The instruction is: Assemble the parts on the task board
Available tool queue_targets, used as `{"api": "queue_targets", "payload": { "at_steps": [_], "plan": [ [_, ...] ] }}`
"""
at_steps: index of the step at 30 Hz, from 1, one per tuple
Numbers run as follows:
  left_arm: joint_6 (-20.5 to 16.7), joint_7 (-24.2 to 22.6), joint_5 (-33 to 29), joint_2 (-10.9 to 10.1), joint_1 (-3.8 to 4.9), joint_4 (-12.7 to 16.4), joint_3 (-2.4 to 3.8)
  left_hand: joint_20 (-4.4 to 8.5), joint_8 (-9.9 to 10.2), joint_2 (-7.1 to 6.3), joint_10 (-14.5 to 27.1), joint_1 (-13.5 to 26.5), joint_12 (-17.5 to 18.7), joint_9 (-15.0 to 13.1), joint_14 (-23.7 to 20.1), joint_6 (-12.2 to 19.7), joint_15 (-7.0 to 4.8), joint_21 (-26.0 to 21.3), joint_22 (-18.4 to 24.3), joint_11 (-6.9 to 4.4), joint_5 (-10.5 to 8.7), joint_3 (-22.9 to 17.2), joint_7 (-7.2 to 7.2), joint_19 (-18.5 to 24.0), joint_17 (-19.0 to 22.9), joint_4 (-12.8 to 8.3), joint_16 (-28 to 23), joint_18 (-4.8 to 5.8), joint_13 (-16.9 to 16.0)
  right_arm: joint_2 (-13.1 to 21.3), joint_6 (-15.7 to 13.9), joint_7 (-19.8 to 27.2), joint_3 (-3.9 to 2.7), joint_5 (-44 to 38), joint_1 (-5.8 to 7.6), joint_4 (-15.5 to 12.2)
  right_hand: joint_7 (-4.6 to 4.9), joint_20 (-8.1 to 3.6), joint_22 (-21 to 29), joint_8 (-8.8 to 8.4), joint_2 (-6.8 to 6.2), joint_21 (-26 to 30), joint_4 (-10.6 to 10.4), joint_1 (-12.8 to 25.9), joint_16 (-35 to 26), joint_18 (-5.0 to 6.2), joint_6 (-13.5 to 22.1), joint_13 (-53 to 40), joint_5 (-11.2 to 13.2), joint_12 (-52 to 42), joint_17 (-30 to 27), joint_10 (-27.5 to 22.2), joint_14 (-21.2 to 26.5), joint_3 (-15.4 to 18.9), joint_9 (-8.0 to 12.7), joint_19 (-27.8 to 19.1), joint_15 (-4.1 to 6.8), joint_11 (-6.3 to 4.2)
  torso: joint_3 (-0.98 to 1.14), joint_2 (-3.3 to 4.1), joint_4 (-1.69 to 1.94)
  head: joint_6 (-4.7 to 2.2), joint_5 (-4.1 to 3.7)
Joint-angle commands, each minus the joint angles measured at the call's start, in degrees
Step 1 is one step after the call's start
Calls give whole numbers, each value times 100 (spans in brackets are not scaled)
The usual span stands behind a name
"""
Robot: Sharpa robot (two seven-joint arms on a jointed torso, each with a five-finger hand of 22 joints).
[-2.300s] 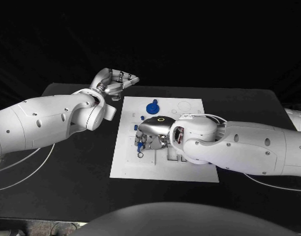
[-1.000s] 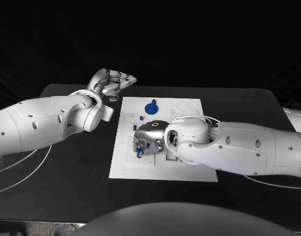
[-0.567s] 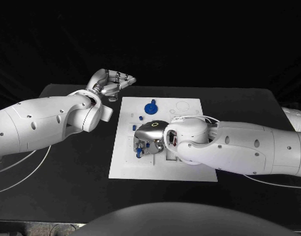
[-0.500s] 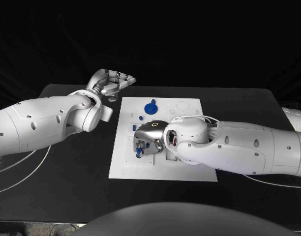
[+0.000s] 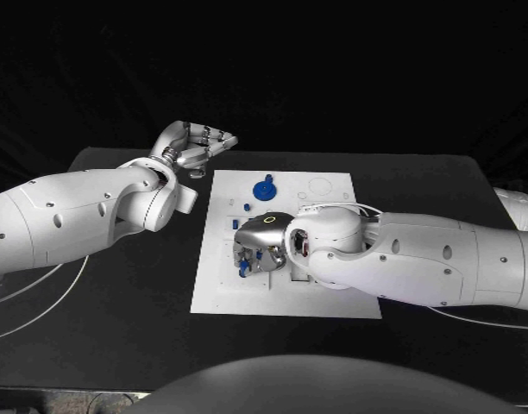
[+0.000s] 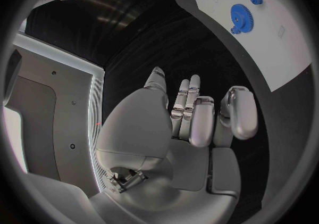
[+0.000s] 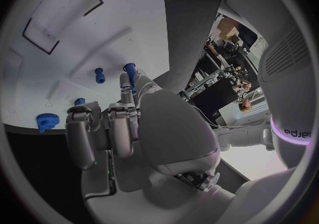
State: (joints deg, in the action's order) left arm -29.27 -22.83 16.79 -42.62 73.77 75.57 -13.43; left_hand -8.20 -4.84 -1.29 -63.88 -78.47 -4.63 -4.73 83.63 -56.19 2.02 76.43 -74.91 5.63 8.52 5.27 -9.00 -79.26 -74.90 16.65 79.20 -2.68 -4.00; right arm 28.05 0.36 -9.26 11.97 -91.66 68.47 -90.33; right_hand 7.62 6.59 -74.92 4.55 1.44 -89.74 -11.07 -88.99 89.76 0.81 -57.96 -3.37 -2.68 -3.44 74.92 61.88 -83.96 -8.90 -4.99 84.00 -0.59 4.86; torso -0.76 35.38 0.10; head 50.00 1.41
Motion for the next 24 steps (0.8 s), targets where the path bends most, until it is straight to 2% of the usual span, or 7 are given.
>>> {"api": "queue_targets", "payload": {
  "at_steps": [1,4,9,14,20,22,24],
  "plan": [
    [53,-33,16,3,4,18,5,1,39,41,20,4,33,7,-36,41,-7,-26,-982,28,38,39,-14,41,3,-1,-17,-70,-4,10,70,-75,4,-105,-8,-16,57,47,-1508,-100,-285,-26,-18,146,24,-81,426,0,7,11,1508,-393,-604,166,138,600,-45,85,-3,3,0,0,-5],
    [55,-34,16,2,4,16,5,1,39,41,20,4,33,7,-36,41,-7,-26,-982,28,38,39,-14,41,3,-1,-17,-70,-4,24,-99,-88,4,-113,-9,-22,93,68,-1508,-118,-460,-26,-49,369,24,-81,862,-8,-6,6,1508,-853,-604,362,146,600,-48,128,-1,-1,-5,0,4],
    [60,-38,16,1,4,22,5,1,39,41,20,4,33,7,-36,41,-7,-26,-982,28,38,39,-14,41,3,-1,-17,-70,-4,86,-579,0,4,-84,-9,-39,115,83,-1508,-112,-603,-26,-147,654,24,-81,1263,-19,0,-8,1508,-1224,-604,553,137,600,-58,150,1,5,1,0,7],
    [63,-39,16,0,4,18,5,1,39,41,20,4,33,7,-36,41,-7,-26,-982,28,38,39,-14,41,3,-1,-17,-70,-4,271,-1393,203,2,398,22,-135,143,82,-1508,-78,-648,-26,-232,750,24,-81,1251,-31,0,-31,1508,-1297,-604,587,112,600,-55,156,0,-6,-4,0,14],
    [74,-39,16,18,3,-9,5,1,39,41,20,4,33,7,-36,41,-7,-26,-982,28,38,39,-14,41,3,-1,-17,-70,-4,674,-2117,467,0,1800,244,-405,233,115,-1508,20,-509,-26,-302,774,24,-81,1044,-62,-2,-148,1508,-1115,-604,565,63,600,-110,220,1,-10,-9,0,-22],
    [82,-38,16,41,3,-28,4,1,41,51,28,-16,38,7,-40,46,-5,-34,-983,31,50,55,-17,40,12,1,-25,-70,-3,903,-2221,496,1,2436,379,-549,278,172,-1508,57,-363,-26,-368,843,24,-81,959,-93,-10,-258,1508,-916,-604,558,46,600,-213,248,-3,-5,1,0,-76],
    [92,-41,16,74,2,-55,4,1,41,51,28,-16,38,7,-39,46,-5,-35,-982,31,50,55,-17,41,12,2,-25,-71,-3,1171,-2168,412,1,3048,529,-710,348,246,-1508,82,-251,-26,-393,878,24,-81,900,-121,-10,-377,1508,-699,-604,567,37,600,-316,314,-6,-9,3,-4,-116]
  ]
}}
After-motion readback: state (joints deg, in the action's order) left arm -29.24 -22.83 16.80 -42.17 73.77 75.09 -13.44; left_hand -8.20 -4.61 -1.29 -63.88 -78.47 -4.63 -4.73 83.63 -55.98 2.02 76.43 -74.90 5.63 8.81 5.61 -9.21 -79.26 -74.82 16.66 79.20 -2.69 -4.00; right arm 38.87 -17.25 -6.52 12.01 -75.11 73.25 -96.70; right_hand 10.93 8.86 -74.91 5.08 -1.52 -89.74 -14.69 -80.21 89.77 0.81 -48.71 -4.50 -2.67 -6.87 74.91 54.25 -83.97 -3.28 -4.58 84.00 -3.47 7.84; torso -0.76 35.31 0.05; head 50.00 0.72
